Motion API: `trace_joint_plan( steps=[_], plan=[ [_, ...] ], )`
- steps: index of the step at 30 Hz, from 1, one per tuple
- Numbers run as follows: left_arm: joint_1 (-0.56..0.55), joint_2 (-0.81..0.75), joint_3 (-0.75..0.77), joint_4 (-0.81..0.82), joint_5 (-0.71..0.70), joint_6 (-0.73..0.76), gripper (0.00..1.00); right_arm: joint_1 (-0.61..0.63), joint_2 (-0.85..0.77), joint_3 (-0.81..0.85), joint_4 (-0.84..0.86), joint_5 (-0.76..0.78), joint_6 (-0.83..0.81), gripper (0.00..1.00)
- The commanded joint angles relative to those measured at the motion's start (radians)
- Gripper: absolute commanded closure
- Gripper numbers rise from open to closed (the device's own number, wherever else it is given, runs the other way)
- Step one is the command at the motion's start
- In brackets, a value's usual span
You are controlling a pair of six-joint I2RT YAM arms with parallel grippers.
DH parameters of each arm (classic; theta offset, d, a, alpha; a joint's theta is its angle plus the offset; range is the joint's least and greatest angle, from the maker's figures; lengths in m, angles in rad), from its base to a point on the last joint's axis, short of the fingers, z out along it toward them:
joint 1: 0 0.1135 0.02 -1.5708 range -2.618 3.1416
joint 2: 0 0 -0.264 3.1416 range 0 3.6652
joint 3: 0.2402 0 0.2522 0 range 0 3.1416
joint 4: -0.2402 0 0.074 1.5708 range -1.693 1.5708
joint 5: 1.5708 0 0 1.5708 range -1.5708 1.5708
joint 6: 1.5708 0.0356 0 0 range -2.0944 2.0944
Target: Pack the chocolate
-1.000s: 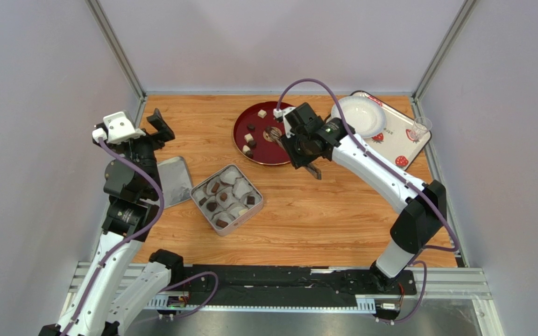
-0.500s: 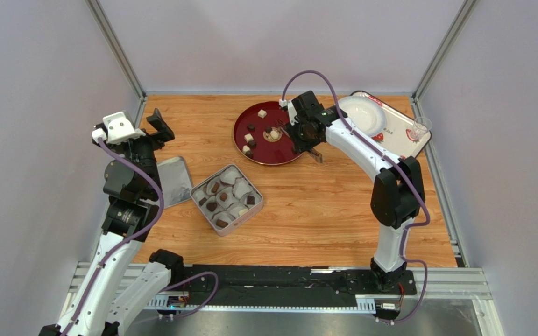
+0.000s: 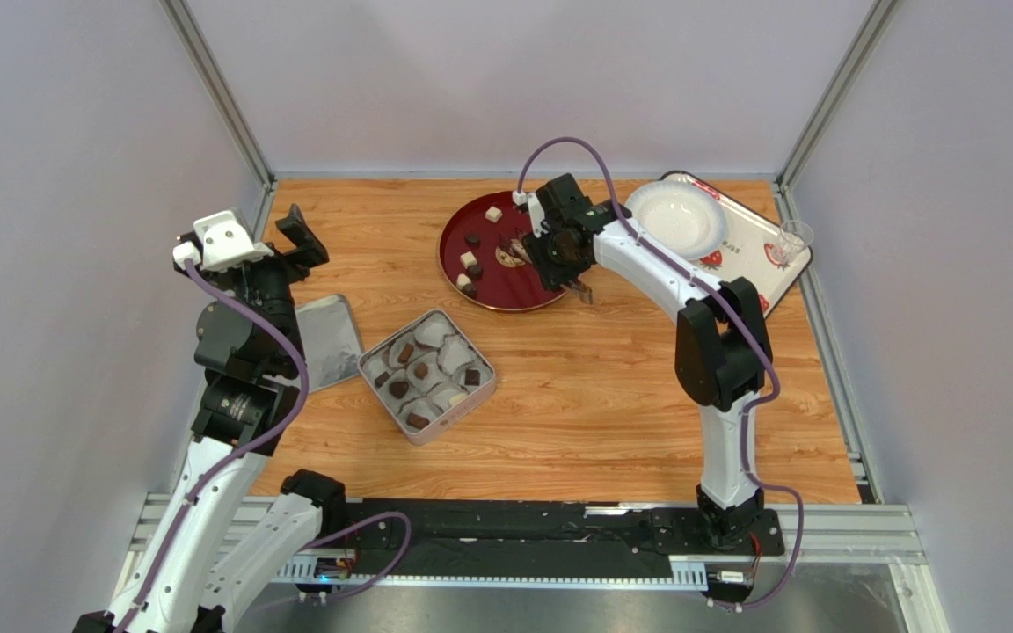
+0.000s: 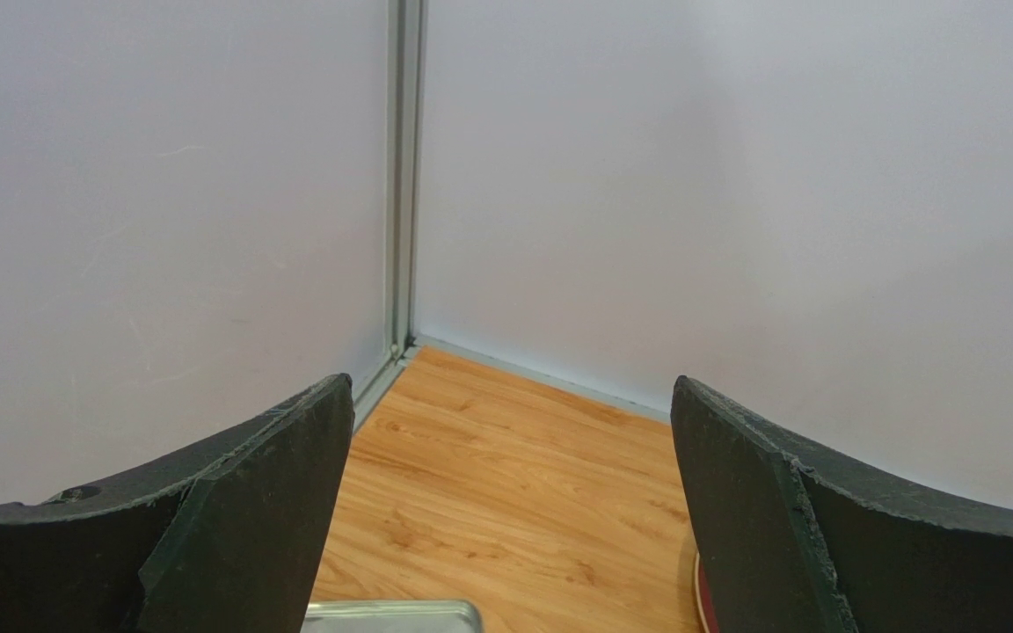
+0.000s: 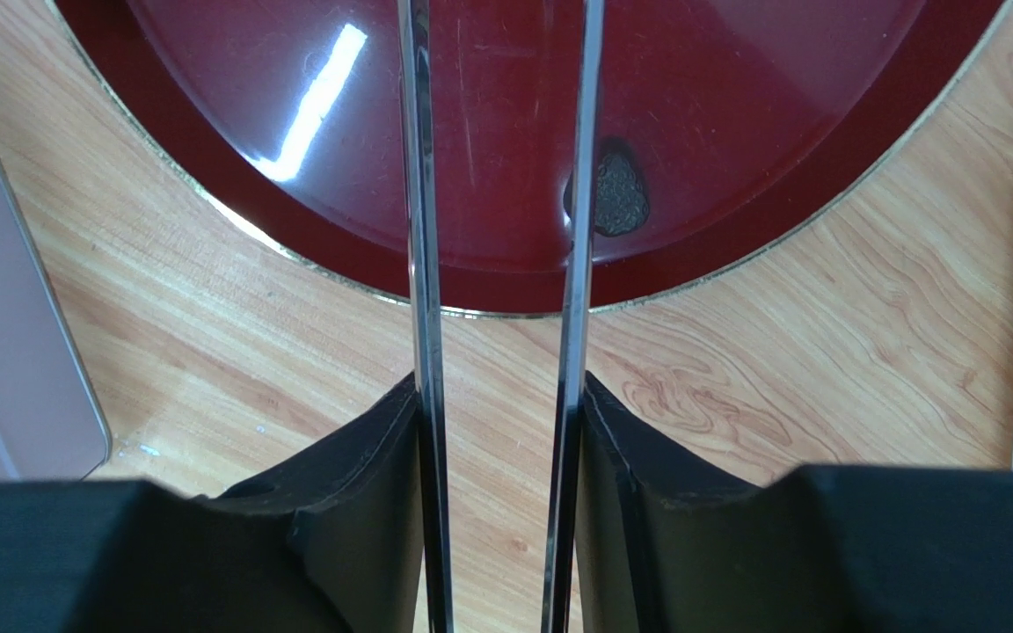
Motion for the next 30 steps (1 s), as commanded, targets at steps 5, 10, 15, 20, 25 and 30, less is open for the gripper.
trace_joint_plan(
  steps=[5,10,15,20,25,30],
  plan=[
    [0.003,-0.01,0.0,0.024,0.009,0.004,0.02,-0.012,0.035,0.059,0.041,0.007,-0.017,0.55],
    [0.004,-0.013,0.001,0.026,0.011,0.004,0.02,-0.018,0.055,0.065,0.04,0.013,-0.013,0.53],
    [0.004,-0.013,0.0,0.024,0.012,0.005,0.02,-0.021,0.071,0.056,0.04,0.007,-0.013,0.53],
    [0.004,-0.015,0.0,0.024,0.011,0.005,0.02,-0.021,0.085,0.046,0.04,-0.012,-0.009,0.55],
    [0.003,-0.016,0.0,0.026,0.012,0.004,0.02,-0.022,0.082,0.039,0.035,-0.012,-0.009,0.6],
    [0.004,-0.016,0.001,0.024,0.012,0.004,0.02,-0.021,0.054,0.036,0.018,-0.003,-0.008,0.74]
  ],
)
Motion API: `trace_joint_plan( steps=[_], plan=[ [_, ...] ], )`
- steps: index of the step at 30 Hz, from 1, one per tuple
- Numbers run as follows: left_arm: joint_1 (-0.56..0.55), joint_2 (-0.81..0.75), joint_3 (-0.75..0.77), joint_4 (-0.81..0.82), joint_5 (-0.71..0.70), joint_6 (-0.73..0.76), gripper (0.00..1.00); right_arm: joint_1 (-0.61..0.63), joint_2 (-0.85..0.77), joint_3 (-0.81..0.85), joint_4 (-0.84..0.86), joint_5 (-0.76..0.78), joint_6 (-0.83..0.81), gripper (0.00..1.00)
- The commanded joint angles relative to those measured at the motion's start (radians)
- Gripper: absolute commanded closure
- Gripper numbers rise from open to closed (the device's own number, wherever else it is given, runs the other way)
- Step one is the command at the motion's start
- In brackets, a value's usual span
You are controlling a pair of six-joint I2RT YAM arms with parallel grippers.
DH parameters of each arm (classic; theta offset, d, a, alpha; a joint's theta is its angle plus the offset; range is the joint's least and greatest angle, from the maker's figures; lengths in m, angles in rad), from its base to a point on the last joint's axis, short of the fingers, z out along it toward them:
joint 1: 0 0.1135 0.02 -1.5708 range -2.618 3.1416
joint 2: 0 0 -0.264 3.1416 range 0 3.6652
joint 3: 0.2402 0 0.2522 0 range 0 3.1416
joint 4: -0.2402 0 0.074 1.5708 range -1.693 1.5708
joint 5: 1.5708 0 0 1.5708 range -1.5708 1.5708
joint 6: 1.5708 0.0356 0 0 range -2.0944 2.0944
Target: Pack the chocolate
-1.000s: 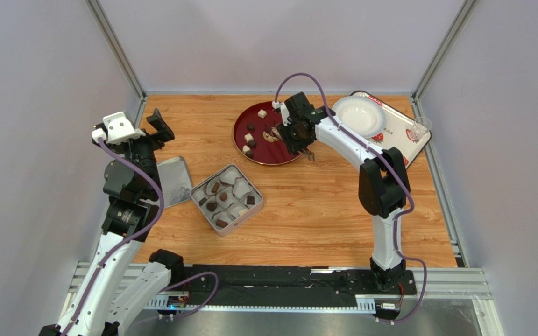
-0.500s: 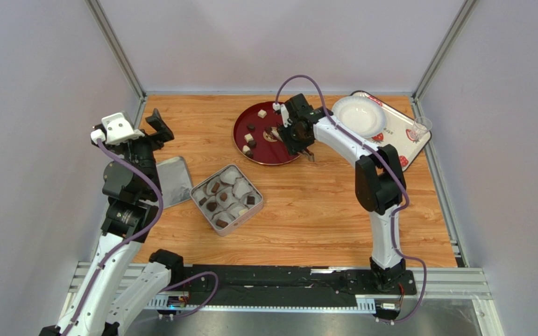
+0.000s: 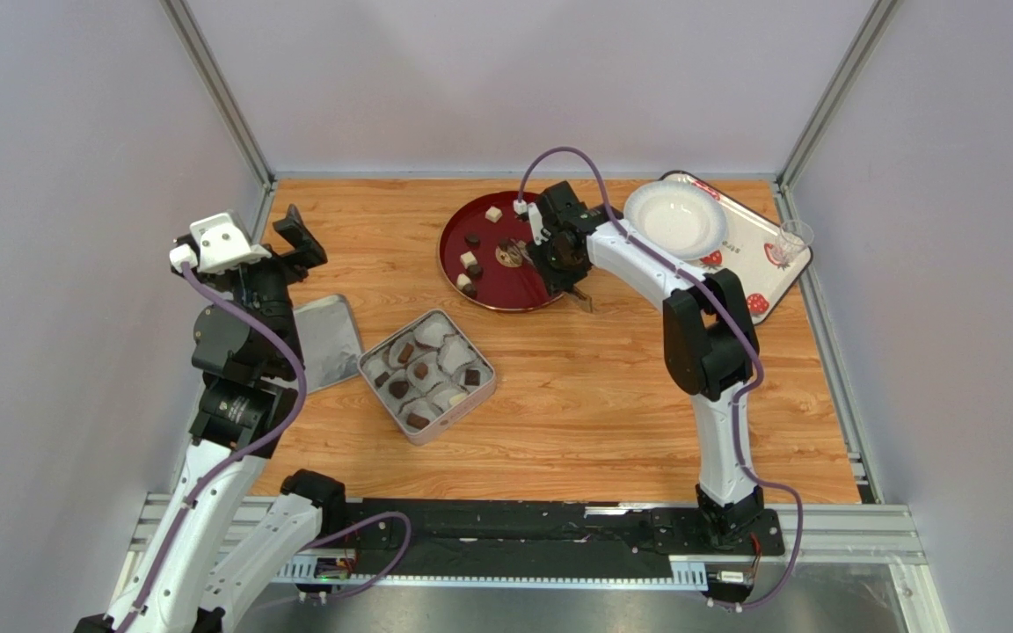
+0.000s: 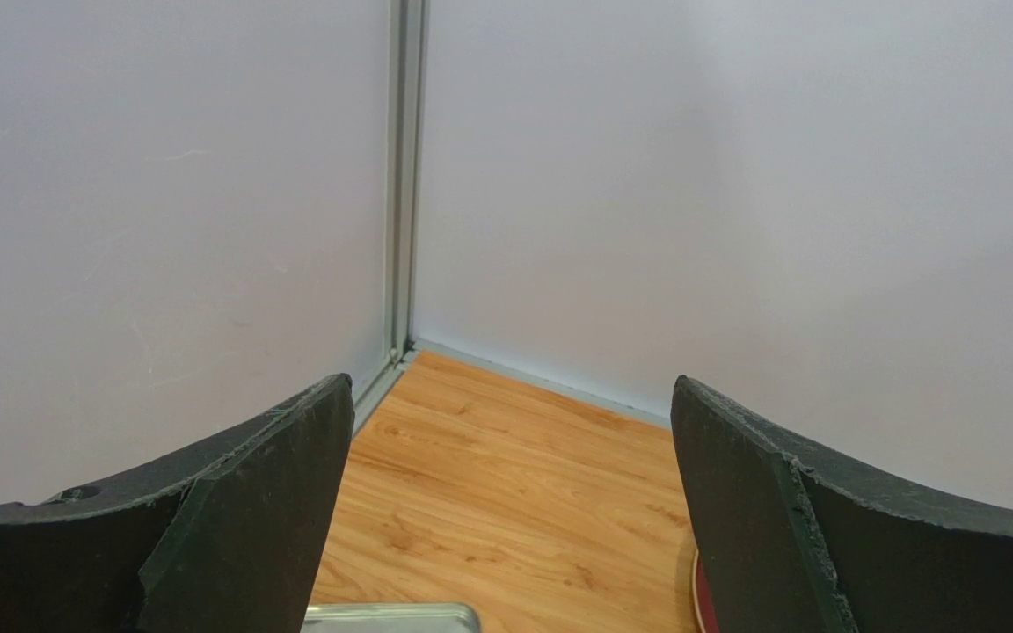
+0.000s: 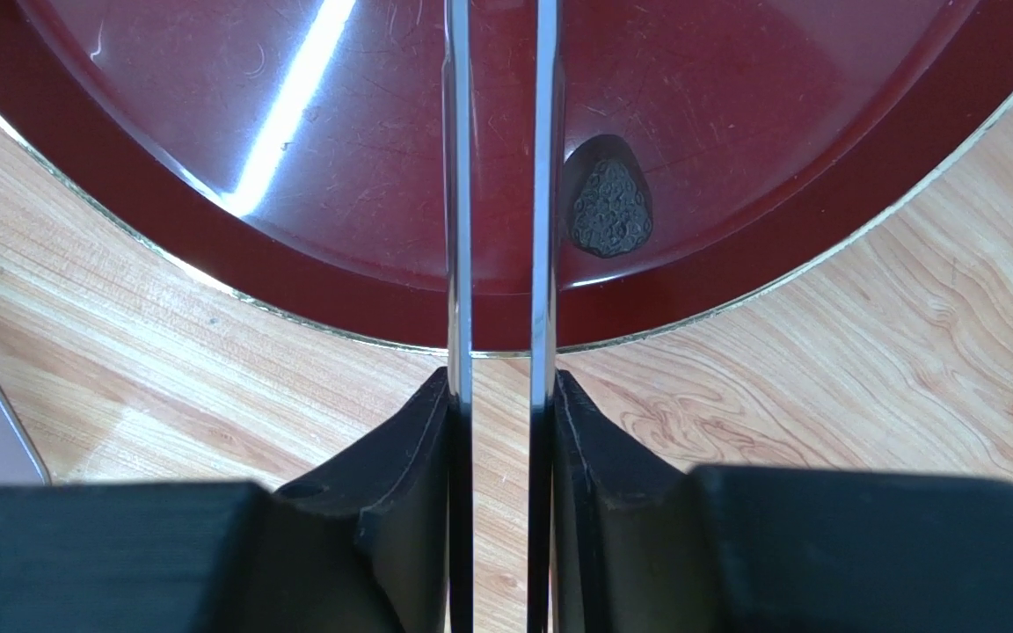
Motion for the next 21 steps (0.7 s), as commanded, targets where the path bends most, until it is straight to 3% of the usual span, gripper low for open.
trace_joint_plan(
  steps=[1,21],
  plan=[
    [0.004,-0.008,0.0,0.025,0.012,0.004,0.02,-0.003,-0.043,0.016,0.014,-0.003,-0.006,0.75],
    [0.006,-0.018,-0.005,0.028,0.014,-0.004,0.02,0.058,-0.296,-0.13,0.005,0.045,0.037,0.78]
  ],
)
